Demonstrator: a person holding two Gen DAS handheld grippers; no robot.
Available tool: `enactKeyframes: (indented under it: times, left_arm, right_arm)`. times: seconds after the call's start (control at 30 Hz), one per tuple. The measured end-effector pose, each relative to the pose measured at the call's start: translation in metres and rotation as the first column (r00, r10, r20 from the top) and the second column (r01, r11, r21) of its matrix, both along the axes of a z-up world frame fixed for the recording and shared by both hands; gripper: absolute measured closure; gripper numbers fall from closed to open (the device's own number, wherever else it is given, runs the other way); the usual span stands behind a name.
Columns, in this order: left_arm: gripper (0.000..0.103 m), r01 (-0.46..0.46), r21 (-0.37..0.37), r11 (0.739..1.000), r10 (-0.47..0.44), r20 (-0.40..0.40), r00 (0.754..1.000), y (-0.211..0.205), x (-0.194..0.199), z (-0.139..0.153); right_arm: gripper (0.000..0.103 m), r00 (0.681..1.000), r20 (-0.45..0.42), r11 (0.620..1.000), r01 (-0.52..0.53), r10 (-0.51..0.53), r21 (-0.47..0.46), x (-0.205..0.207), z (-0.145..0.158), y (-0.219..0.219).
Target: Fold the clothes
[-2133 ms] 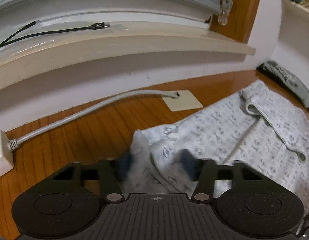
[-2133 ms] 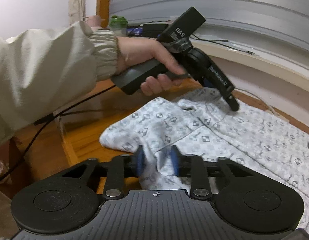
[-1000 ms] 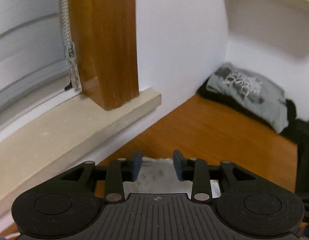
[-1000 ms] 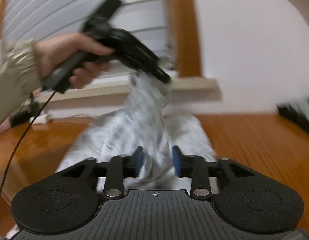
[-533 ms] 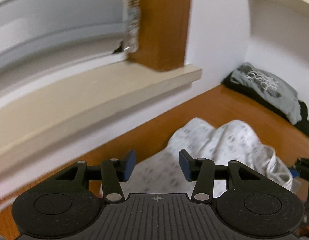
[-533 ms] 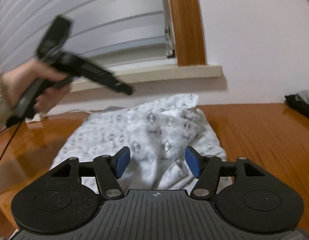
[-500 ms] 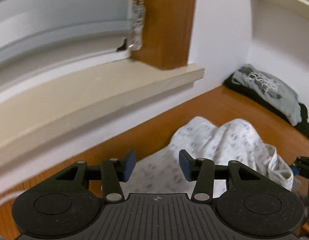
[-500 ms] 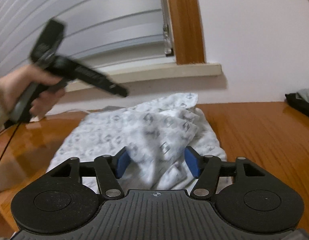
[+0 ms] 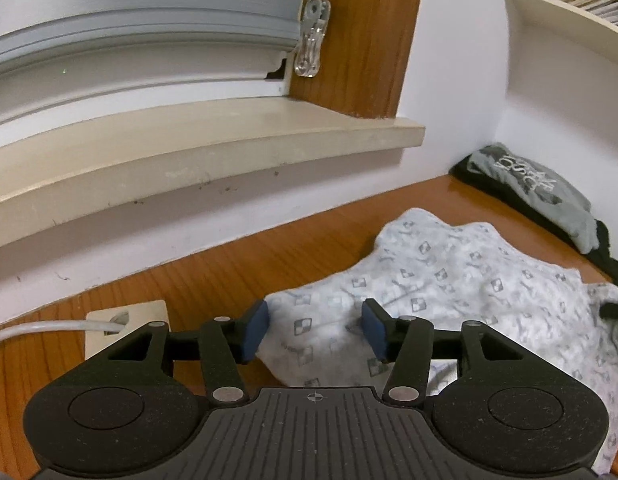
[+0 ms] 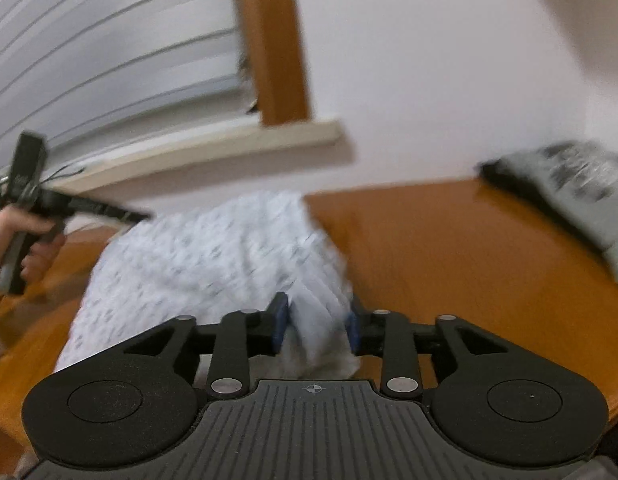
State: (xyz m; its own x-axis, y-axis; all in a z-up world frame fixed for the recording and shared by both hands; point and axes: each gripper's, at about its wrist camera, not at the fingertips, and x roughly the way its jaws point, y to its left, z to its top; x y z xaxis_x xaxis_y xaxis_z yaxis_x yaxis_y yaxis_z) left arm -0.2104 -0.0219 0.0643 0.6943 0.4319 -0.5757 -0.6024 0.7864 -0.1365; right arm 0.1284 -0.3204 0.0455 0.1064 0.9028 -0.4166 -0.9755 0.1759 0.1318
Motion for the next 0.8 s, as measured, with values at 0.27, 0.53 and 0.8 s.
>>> enactKeyframes:
  times: [0.27, 0.53, 0.8]
  left_arm:
    - [0.045, 0.009, -0.026, 1.000, -0.008, 0.043, 0.999, 0.007, 0.000, -0.009]
    - [0.045, 0.038, -0.020, 0.999, -0.037, 0.042, 0.998, 0.025, 0.022, 0.004]
    - [0.045, 0.137, -0.046, 0.990, -0.137, -0.012, 0.990, 0.033, 0.070, 0.014]
  right_arm:
    - [0.060, 0.997, 0.074, 0.997, -0.016, 0.010, 0.072, -0.007, 0.015, 0.007]
    - [0.059, 0.980, 0.105, 0.985, -0.167, 0.172, -0.052, -0.038, -0.008, 0.051]
    - [0.061, 0.960, 0.168, 0.973, -0.207, 0.223, -0.106, -0.014, -0.026, 0.051]
